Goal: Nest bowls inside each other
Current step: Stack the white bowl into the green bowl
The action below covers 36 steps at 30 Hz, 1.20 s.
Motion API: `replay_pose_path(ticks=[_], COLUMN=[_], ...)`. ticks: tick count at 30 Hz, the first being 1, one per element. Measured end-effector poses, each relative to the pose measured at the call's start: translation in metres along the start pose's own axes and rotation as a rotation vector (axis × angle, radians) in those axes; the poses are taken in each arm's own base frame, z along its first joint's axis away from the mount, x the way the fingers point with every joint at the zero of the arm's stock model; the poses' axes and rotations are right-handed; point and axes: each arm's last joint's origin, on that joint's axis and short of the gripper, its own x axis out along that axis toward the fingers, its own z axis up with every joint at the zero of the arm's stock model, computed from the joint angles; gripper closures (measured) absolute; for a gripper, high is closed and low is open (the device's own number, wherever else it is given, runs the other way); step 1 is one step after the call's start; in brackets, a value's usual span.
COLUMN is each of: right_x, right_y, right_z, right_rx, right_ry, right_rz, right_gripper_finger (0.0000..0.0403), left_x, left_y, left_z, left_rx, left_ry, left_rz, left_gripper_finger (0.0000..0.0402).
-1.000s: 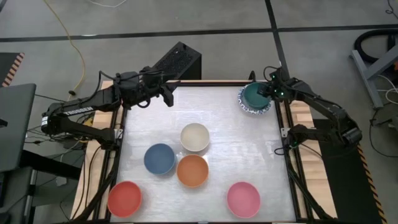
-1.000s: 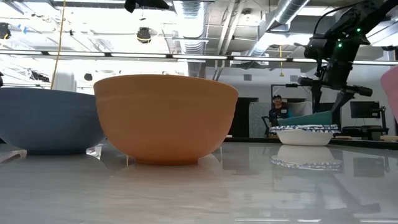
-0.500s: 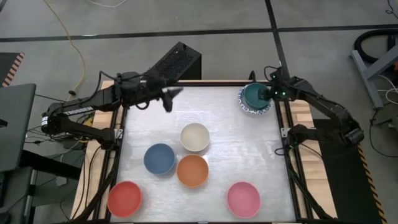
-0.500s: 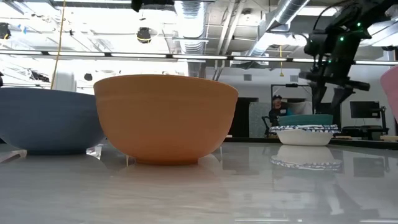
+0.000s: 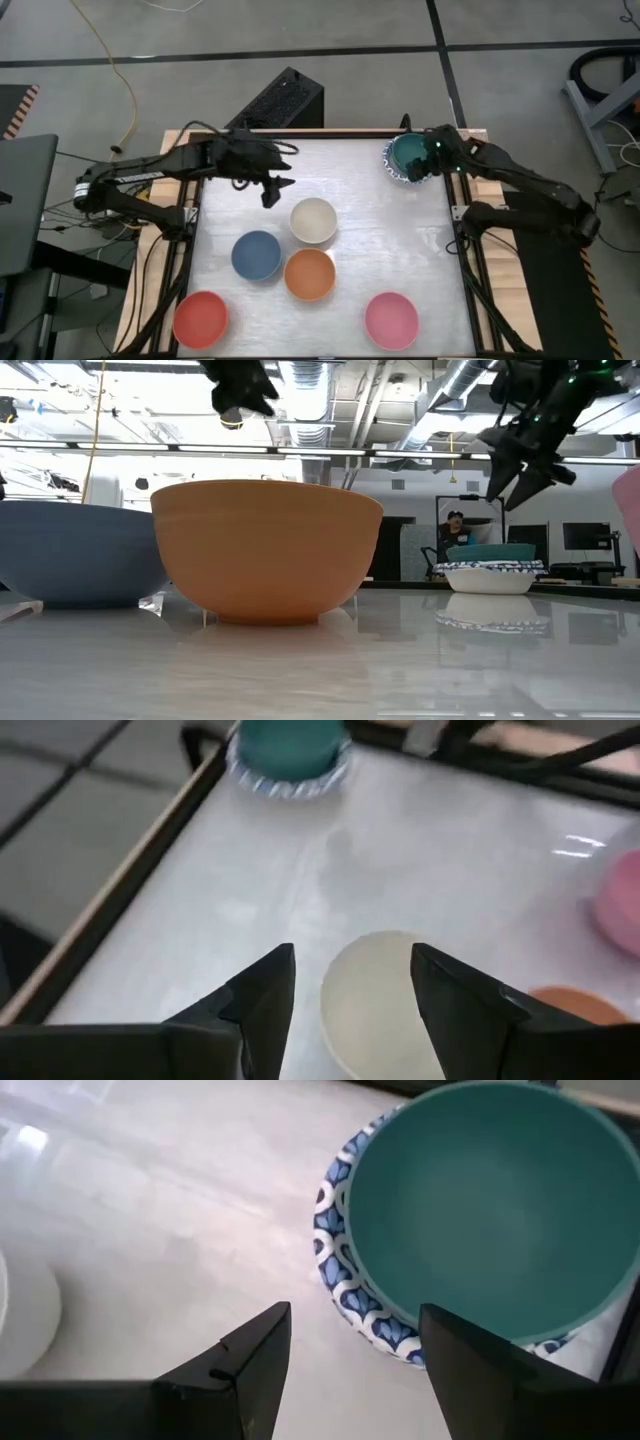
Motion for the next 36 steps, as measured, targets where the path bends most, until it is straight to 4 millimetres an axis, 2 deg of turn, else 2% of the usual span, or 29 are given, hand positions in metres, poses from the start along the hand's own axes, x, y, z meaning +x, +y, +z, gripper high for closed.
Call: replay_pose_path(ticks=[5,10,22,28,32,36], right_x=[-0.006,-0.007,-0.008,-0.008,-0.008,-0.009], right_y=[0.008,0.013,0.019,0.02,0.022,0.024], right_z=[-0.005,-0.009,-0.014,-0.015,-0.016,-0.018], right_rx=[-0.005,-0.034,-0.048,-0.05,-0.058,-0.059], right_ry=[-0.029,-0.014,0.003,0.007,0.012,0.017], right_rz=[0.008,0.028,0.051,0.059,0.068,0.079], right_gripper_finger=[0.0163,0.0163,0.0163,0.0163,0.0163,0.0163], left_x=[0.035,0.066,0.13,0.152,0.16,0.163], left_y=[0.001,-0.002,0.0,0.002,0.003,0.003], left_z=[-0.011,-0.024,-0.062,-0.079,-0.087,-0.091], left_rx=[-0.103,-0.113,-0.007,0.043,0.062,0.081], left_ry=[0.113,0.225,0.451,0.523,0.56,0.591], left_rz=[0.059,-0.017,-0.012,0.053,0.065,0.037], left_gripper_finger=[0.0212,0.0212,0.0212,0.0212,0.0213,0.0245])
